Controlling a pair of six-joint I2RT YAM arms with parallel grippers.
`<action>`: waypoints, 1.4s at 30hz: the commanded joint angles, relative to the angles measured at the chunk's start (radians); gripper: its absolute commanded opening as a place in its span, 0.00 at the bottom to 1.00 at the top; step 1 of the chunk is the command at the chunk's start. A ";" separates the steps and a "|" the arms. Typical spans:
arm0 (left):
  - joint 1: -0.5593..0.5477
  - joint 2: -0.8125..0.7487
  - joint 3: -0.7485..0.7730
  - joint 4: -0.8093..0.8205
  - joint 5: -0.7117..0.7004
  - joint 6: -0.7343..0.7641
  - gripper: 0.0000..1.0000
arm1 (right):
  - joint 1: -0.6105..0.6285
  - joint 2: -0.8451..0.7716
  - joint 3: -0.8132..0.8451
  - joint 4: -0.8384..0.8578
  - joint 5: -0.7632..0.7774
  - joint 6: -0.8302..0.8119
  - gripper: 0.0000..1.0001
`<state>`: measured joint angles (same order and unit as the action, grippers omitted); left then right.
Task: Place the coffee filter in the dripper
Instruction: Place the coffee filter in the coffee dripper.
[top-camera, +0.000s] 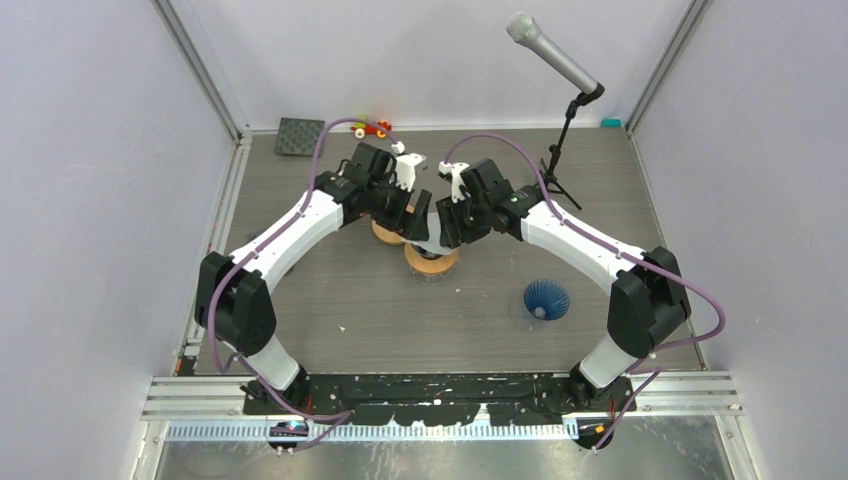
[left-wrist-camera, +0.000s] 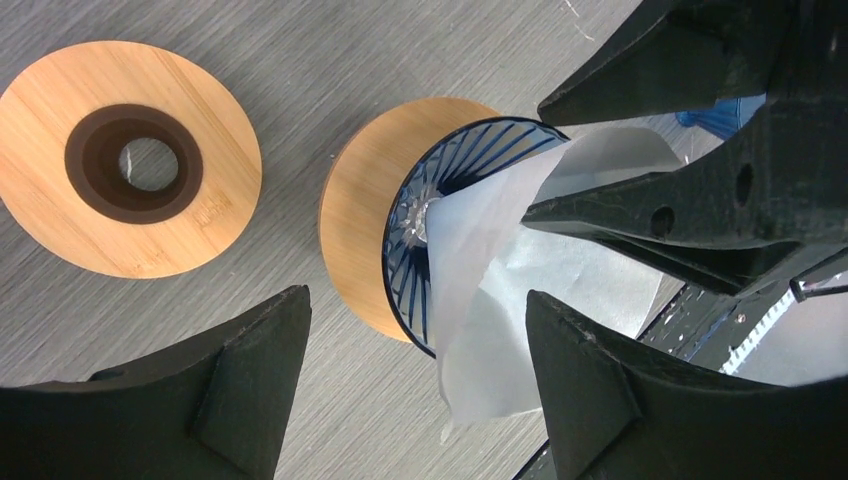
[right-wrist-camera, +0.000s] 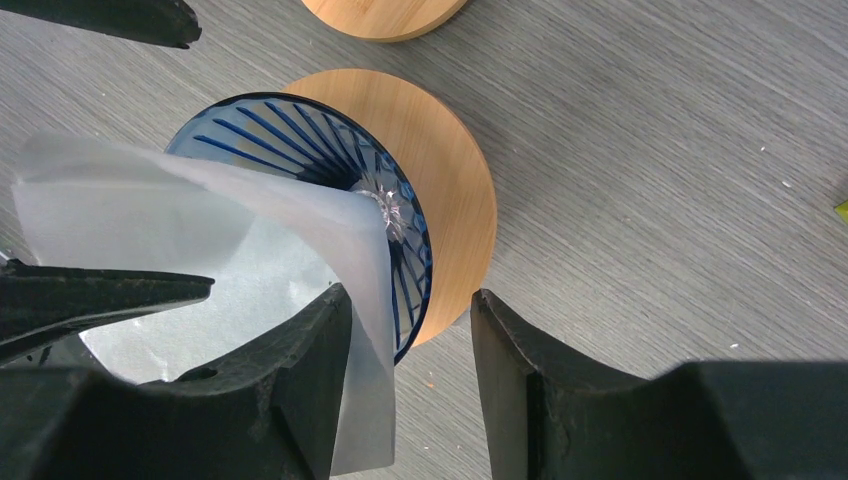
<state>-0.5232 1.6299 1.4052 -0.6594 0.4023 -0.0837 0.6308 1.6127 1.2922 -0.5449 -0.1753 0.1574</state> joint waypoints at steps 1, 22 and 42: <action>-0.003 -0.023 0.003 0.059 -0.024 -0.039 0.80 | -0.004 -0.018 -0.002 0.037 0.017 0.004 0.52; -0.001 0.001 -0.023 0.050 -0.075 -0.019 0.65 | -0.003 -0.027 -0.016 0.041 0.023 -0.005 0.52; -0.001 0.028 -0.048 0.071 -0.038 -0.036 0.60 | -0.003 0.022 -0.013 0.044 0.028 -0.004 0.51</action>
<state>-0.5232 1.6524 1.3533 -0.6243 0.3439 -0.1062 0.6308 1.6291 1.2789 -0.5285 -0.1650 0.1570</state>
